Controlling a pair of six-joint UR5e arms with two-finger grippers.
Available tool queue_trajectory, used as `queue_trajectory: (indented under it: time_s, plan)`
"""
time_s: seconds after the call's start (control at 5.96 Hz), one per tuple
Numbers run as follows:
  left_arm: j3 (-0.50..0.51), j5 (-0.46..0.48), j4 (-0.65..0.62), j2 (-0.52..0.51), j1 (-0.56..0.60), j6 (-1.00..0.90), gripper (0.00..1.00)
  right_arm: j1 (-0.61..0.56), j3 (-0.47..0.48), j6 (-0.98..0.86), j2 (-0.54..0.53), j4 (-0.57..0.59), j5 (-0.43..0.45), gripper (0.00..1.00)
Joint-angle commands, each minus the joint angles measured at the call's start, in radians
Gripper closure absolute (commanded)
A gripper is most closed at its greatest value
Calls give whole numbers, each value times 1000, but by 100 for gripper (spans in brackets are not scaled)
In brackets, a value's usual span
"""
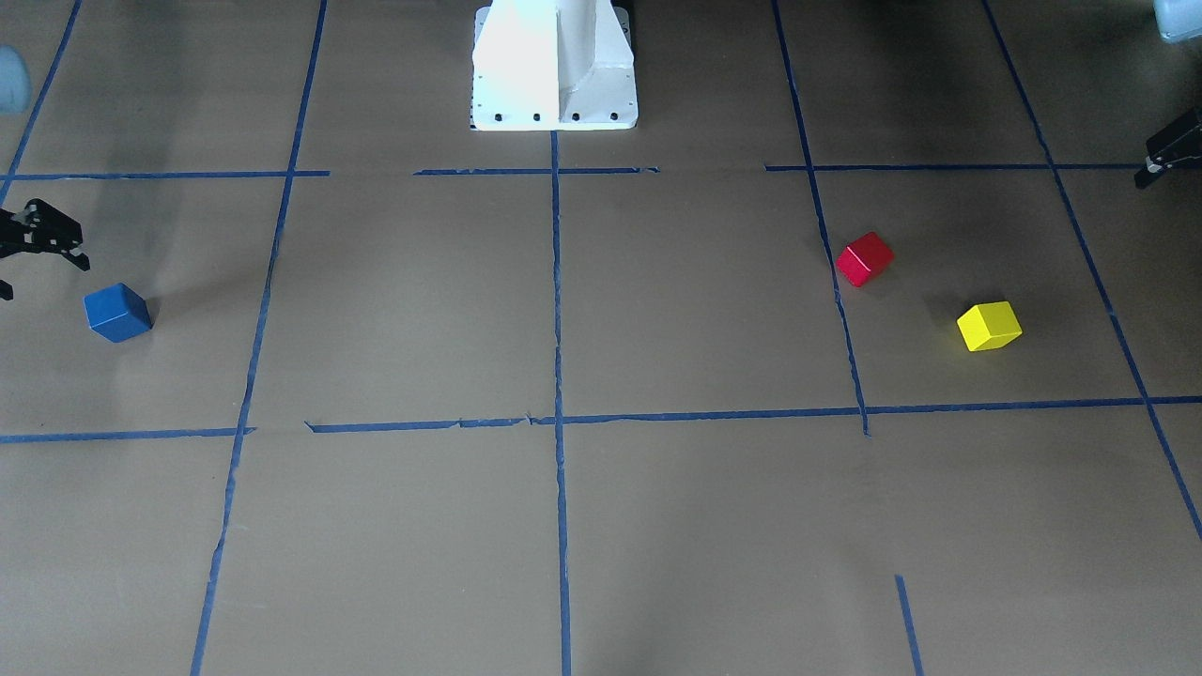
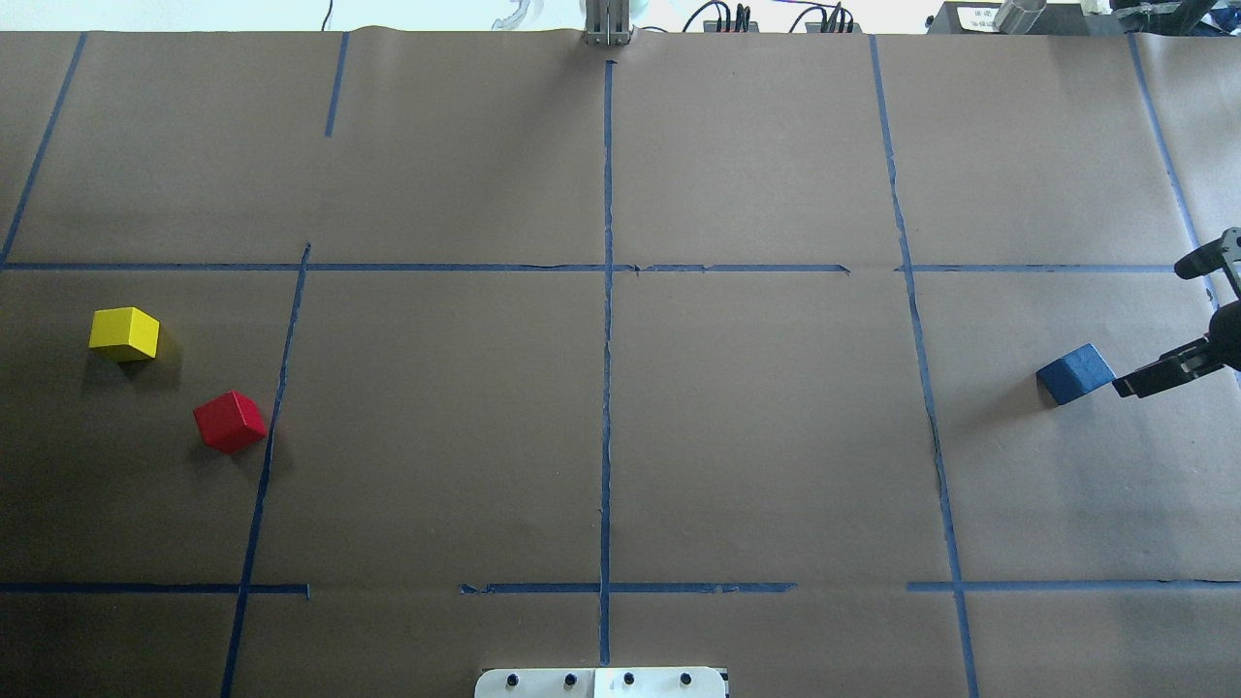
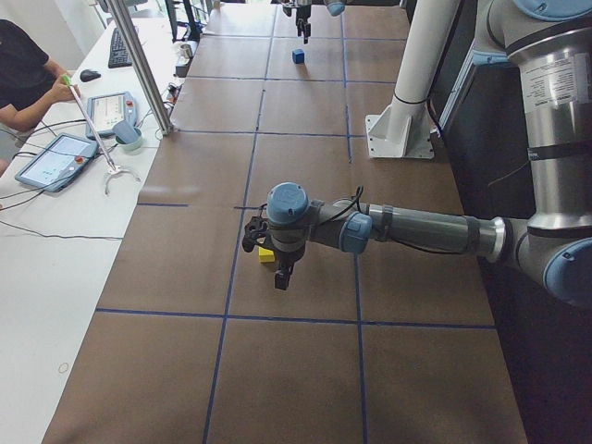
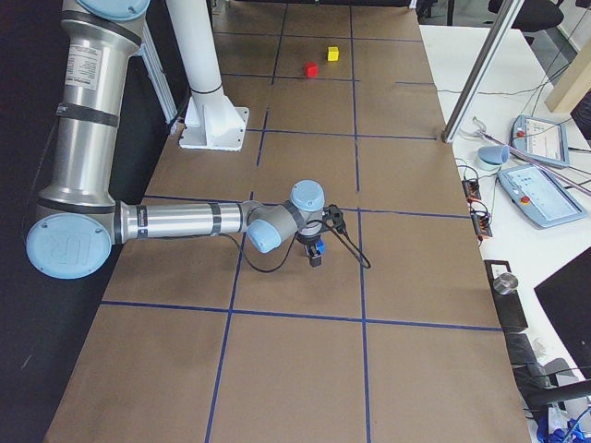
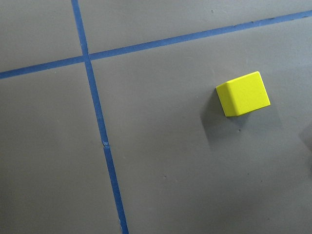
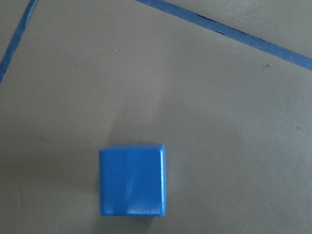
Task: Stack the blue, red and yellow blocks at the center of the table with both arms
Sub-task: 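Lower the right gripper onto the blue cube and close it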
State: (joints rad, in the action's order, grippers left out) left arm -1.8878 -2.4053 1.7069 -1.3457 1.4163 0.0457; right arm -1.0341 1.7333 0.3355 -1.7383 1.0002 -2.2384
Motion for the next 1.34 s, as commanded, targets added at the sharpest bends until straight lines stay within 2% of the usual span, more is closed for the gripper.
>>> queue_trajectory:
  time_s: [0.0,0.5,0.67,0.84,1.01,1.17]
  plan:
    - [-5,0,2,0,0,0,0,51,-29,2,52,-6,17,0]
    - [-7,0,2,0,1,0,0,83,-81,-1,79,-8,40,1]
    - [-5,0,2,0,1,0,0,85,-89,-4,83,-8,45,27]
    - [-7,-2,2,0,1,0,0,85,-89,-3,86,-6,43,80]
    - [-7,-2,2,0,1,-1,0,85,-87,-1,121,1,34,98]
    - [-7,-2,2,0,1,0,0,83,-49,3,147,11,28,100]
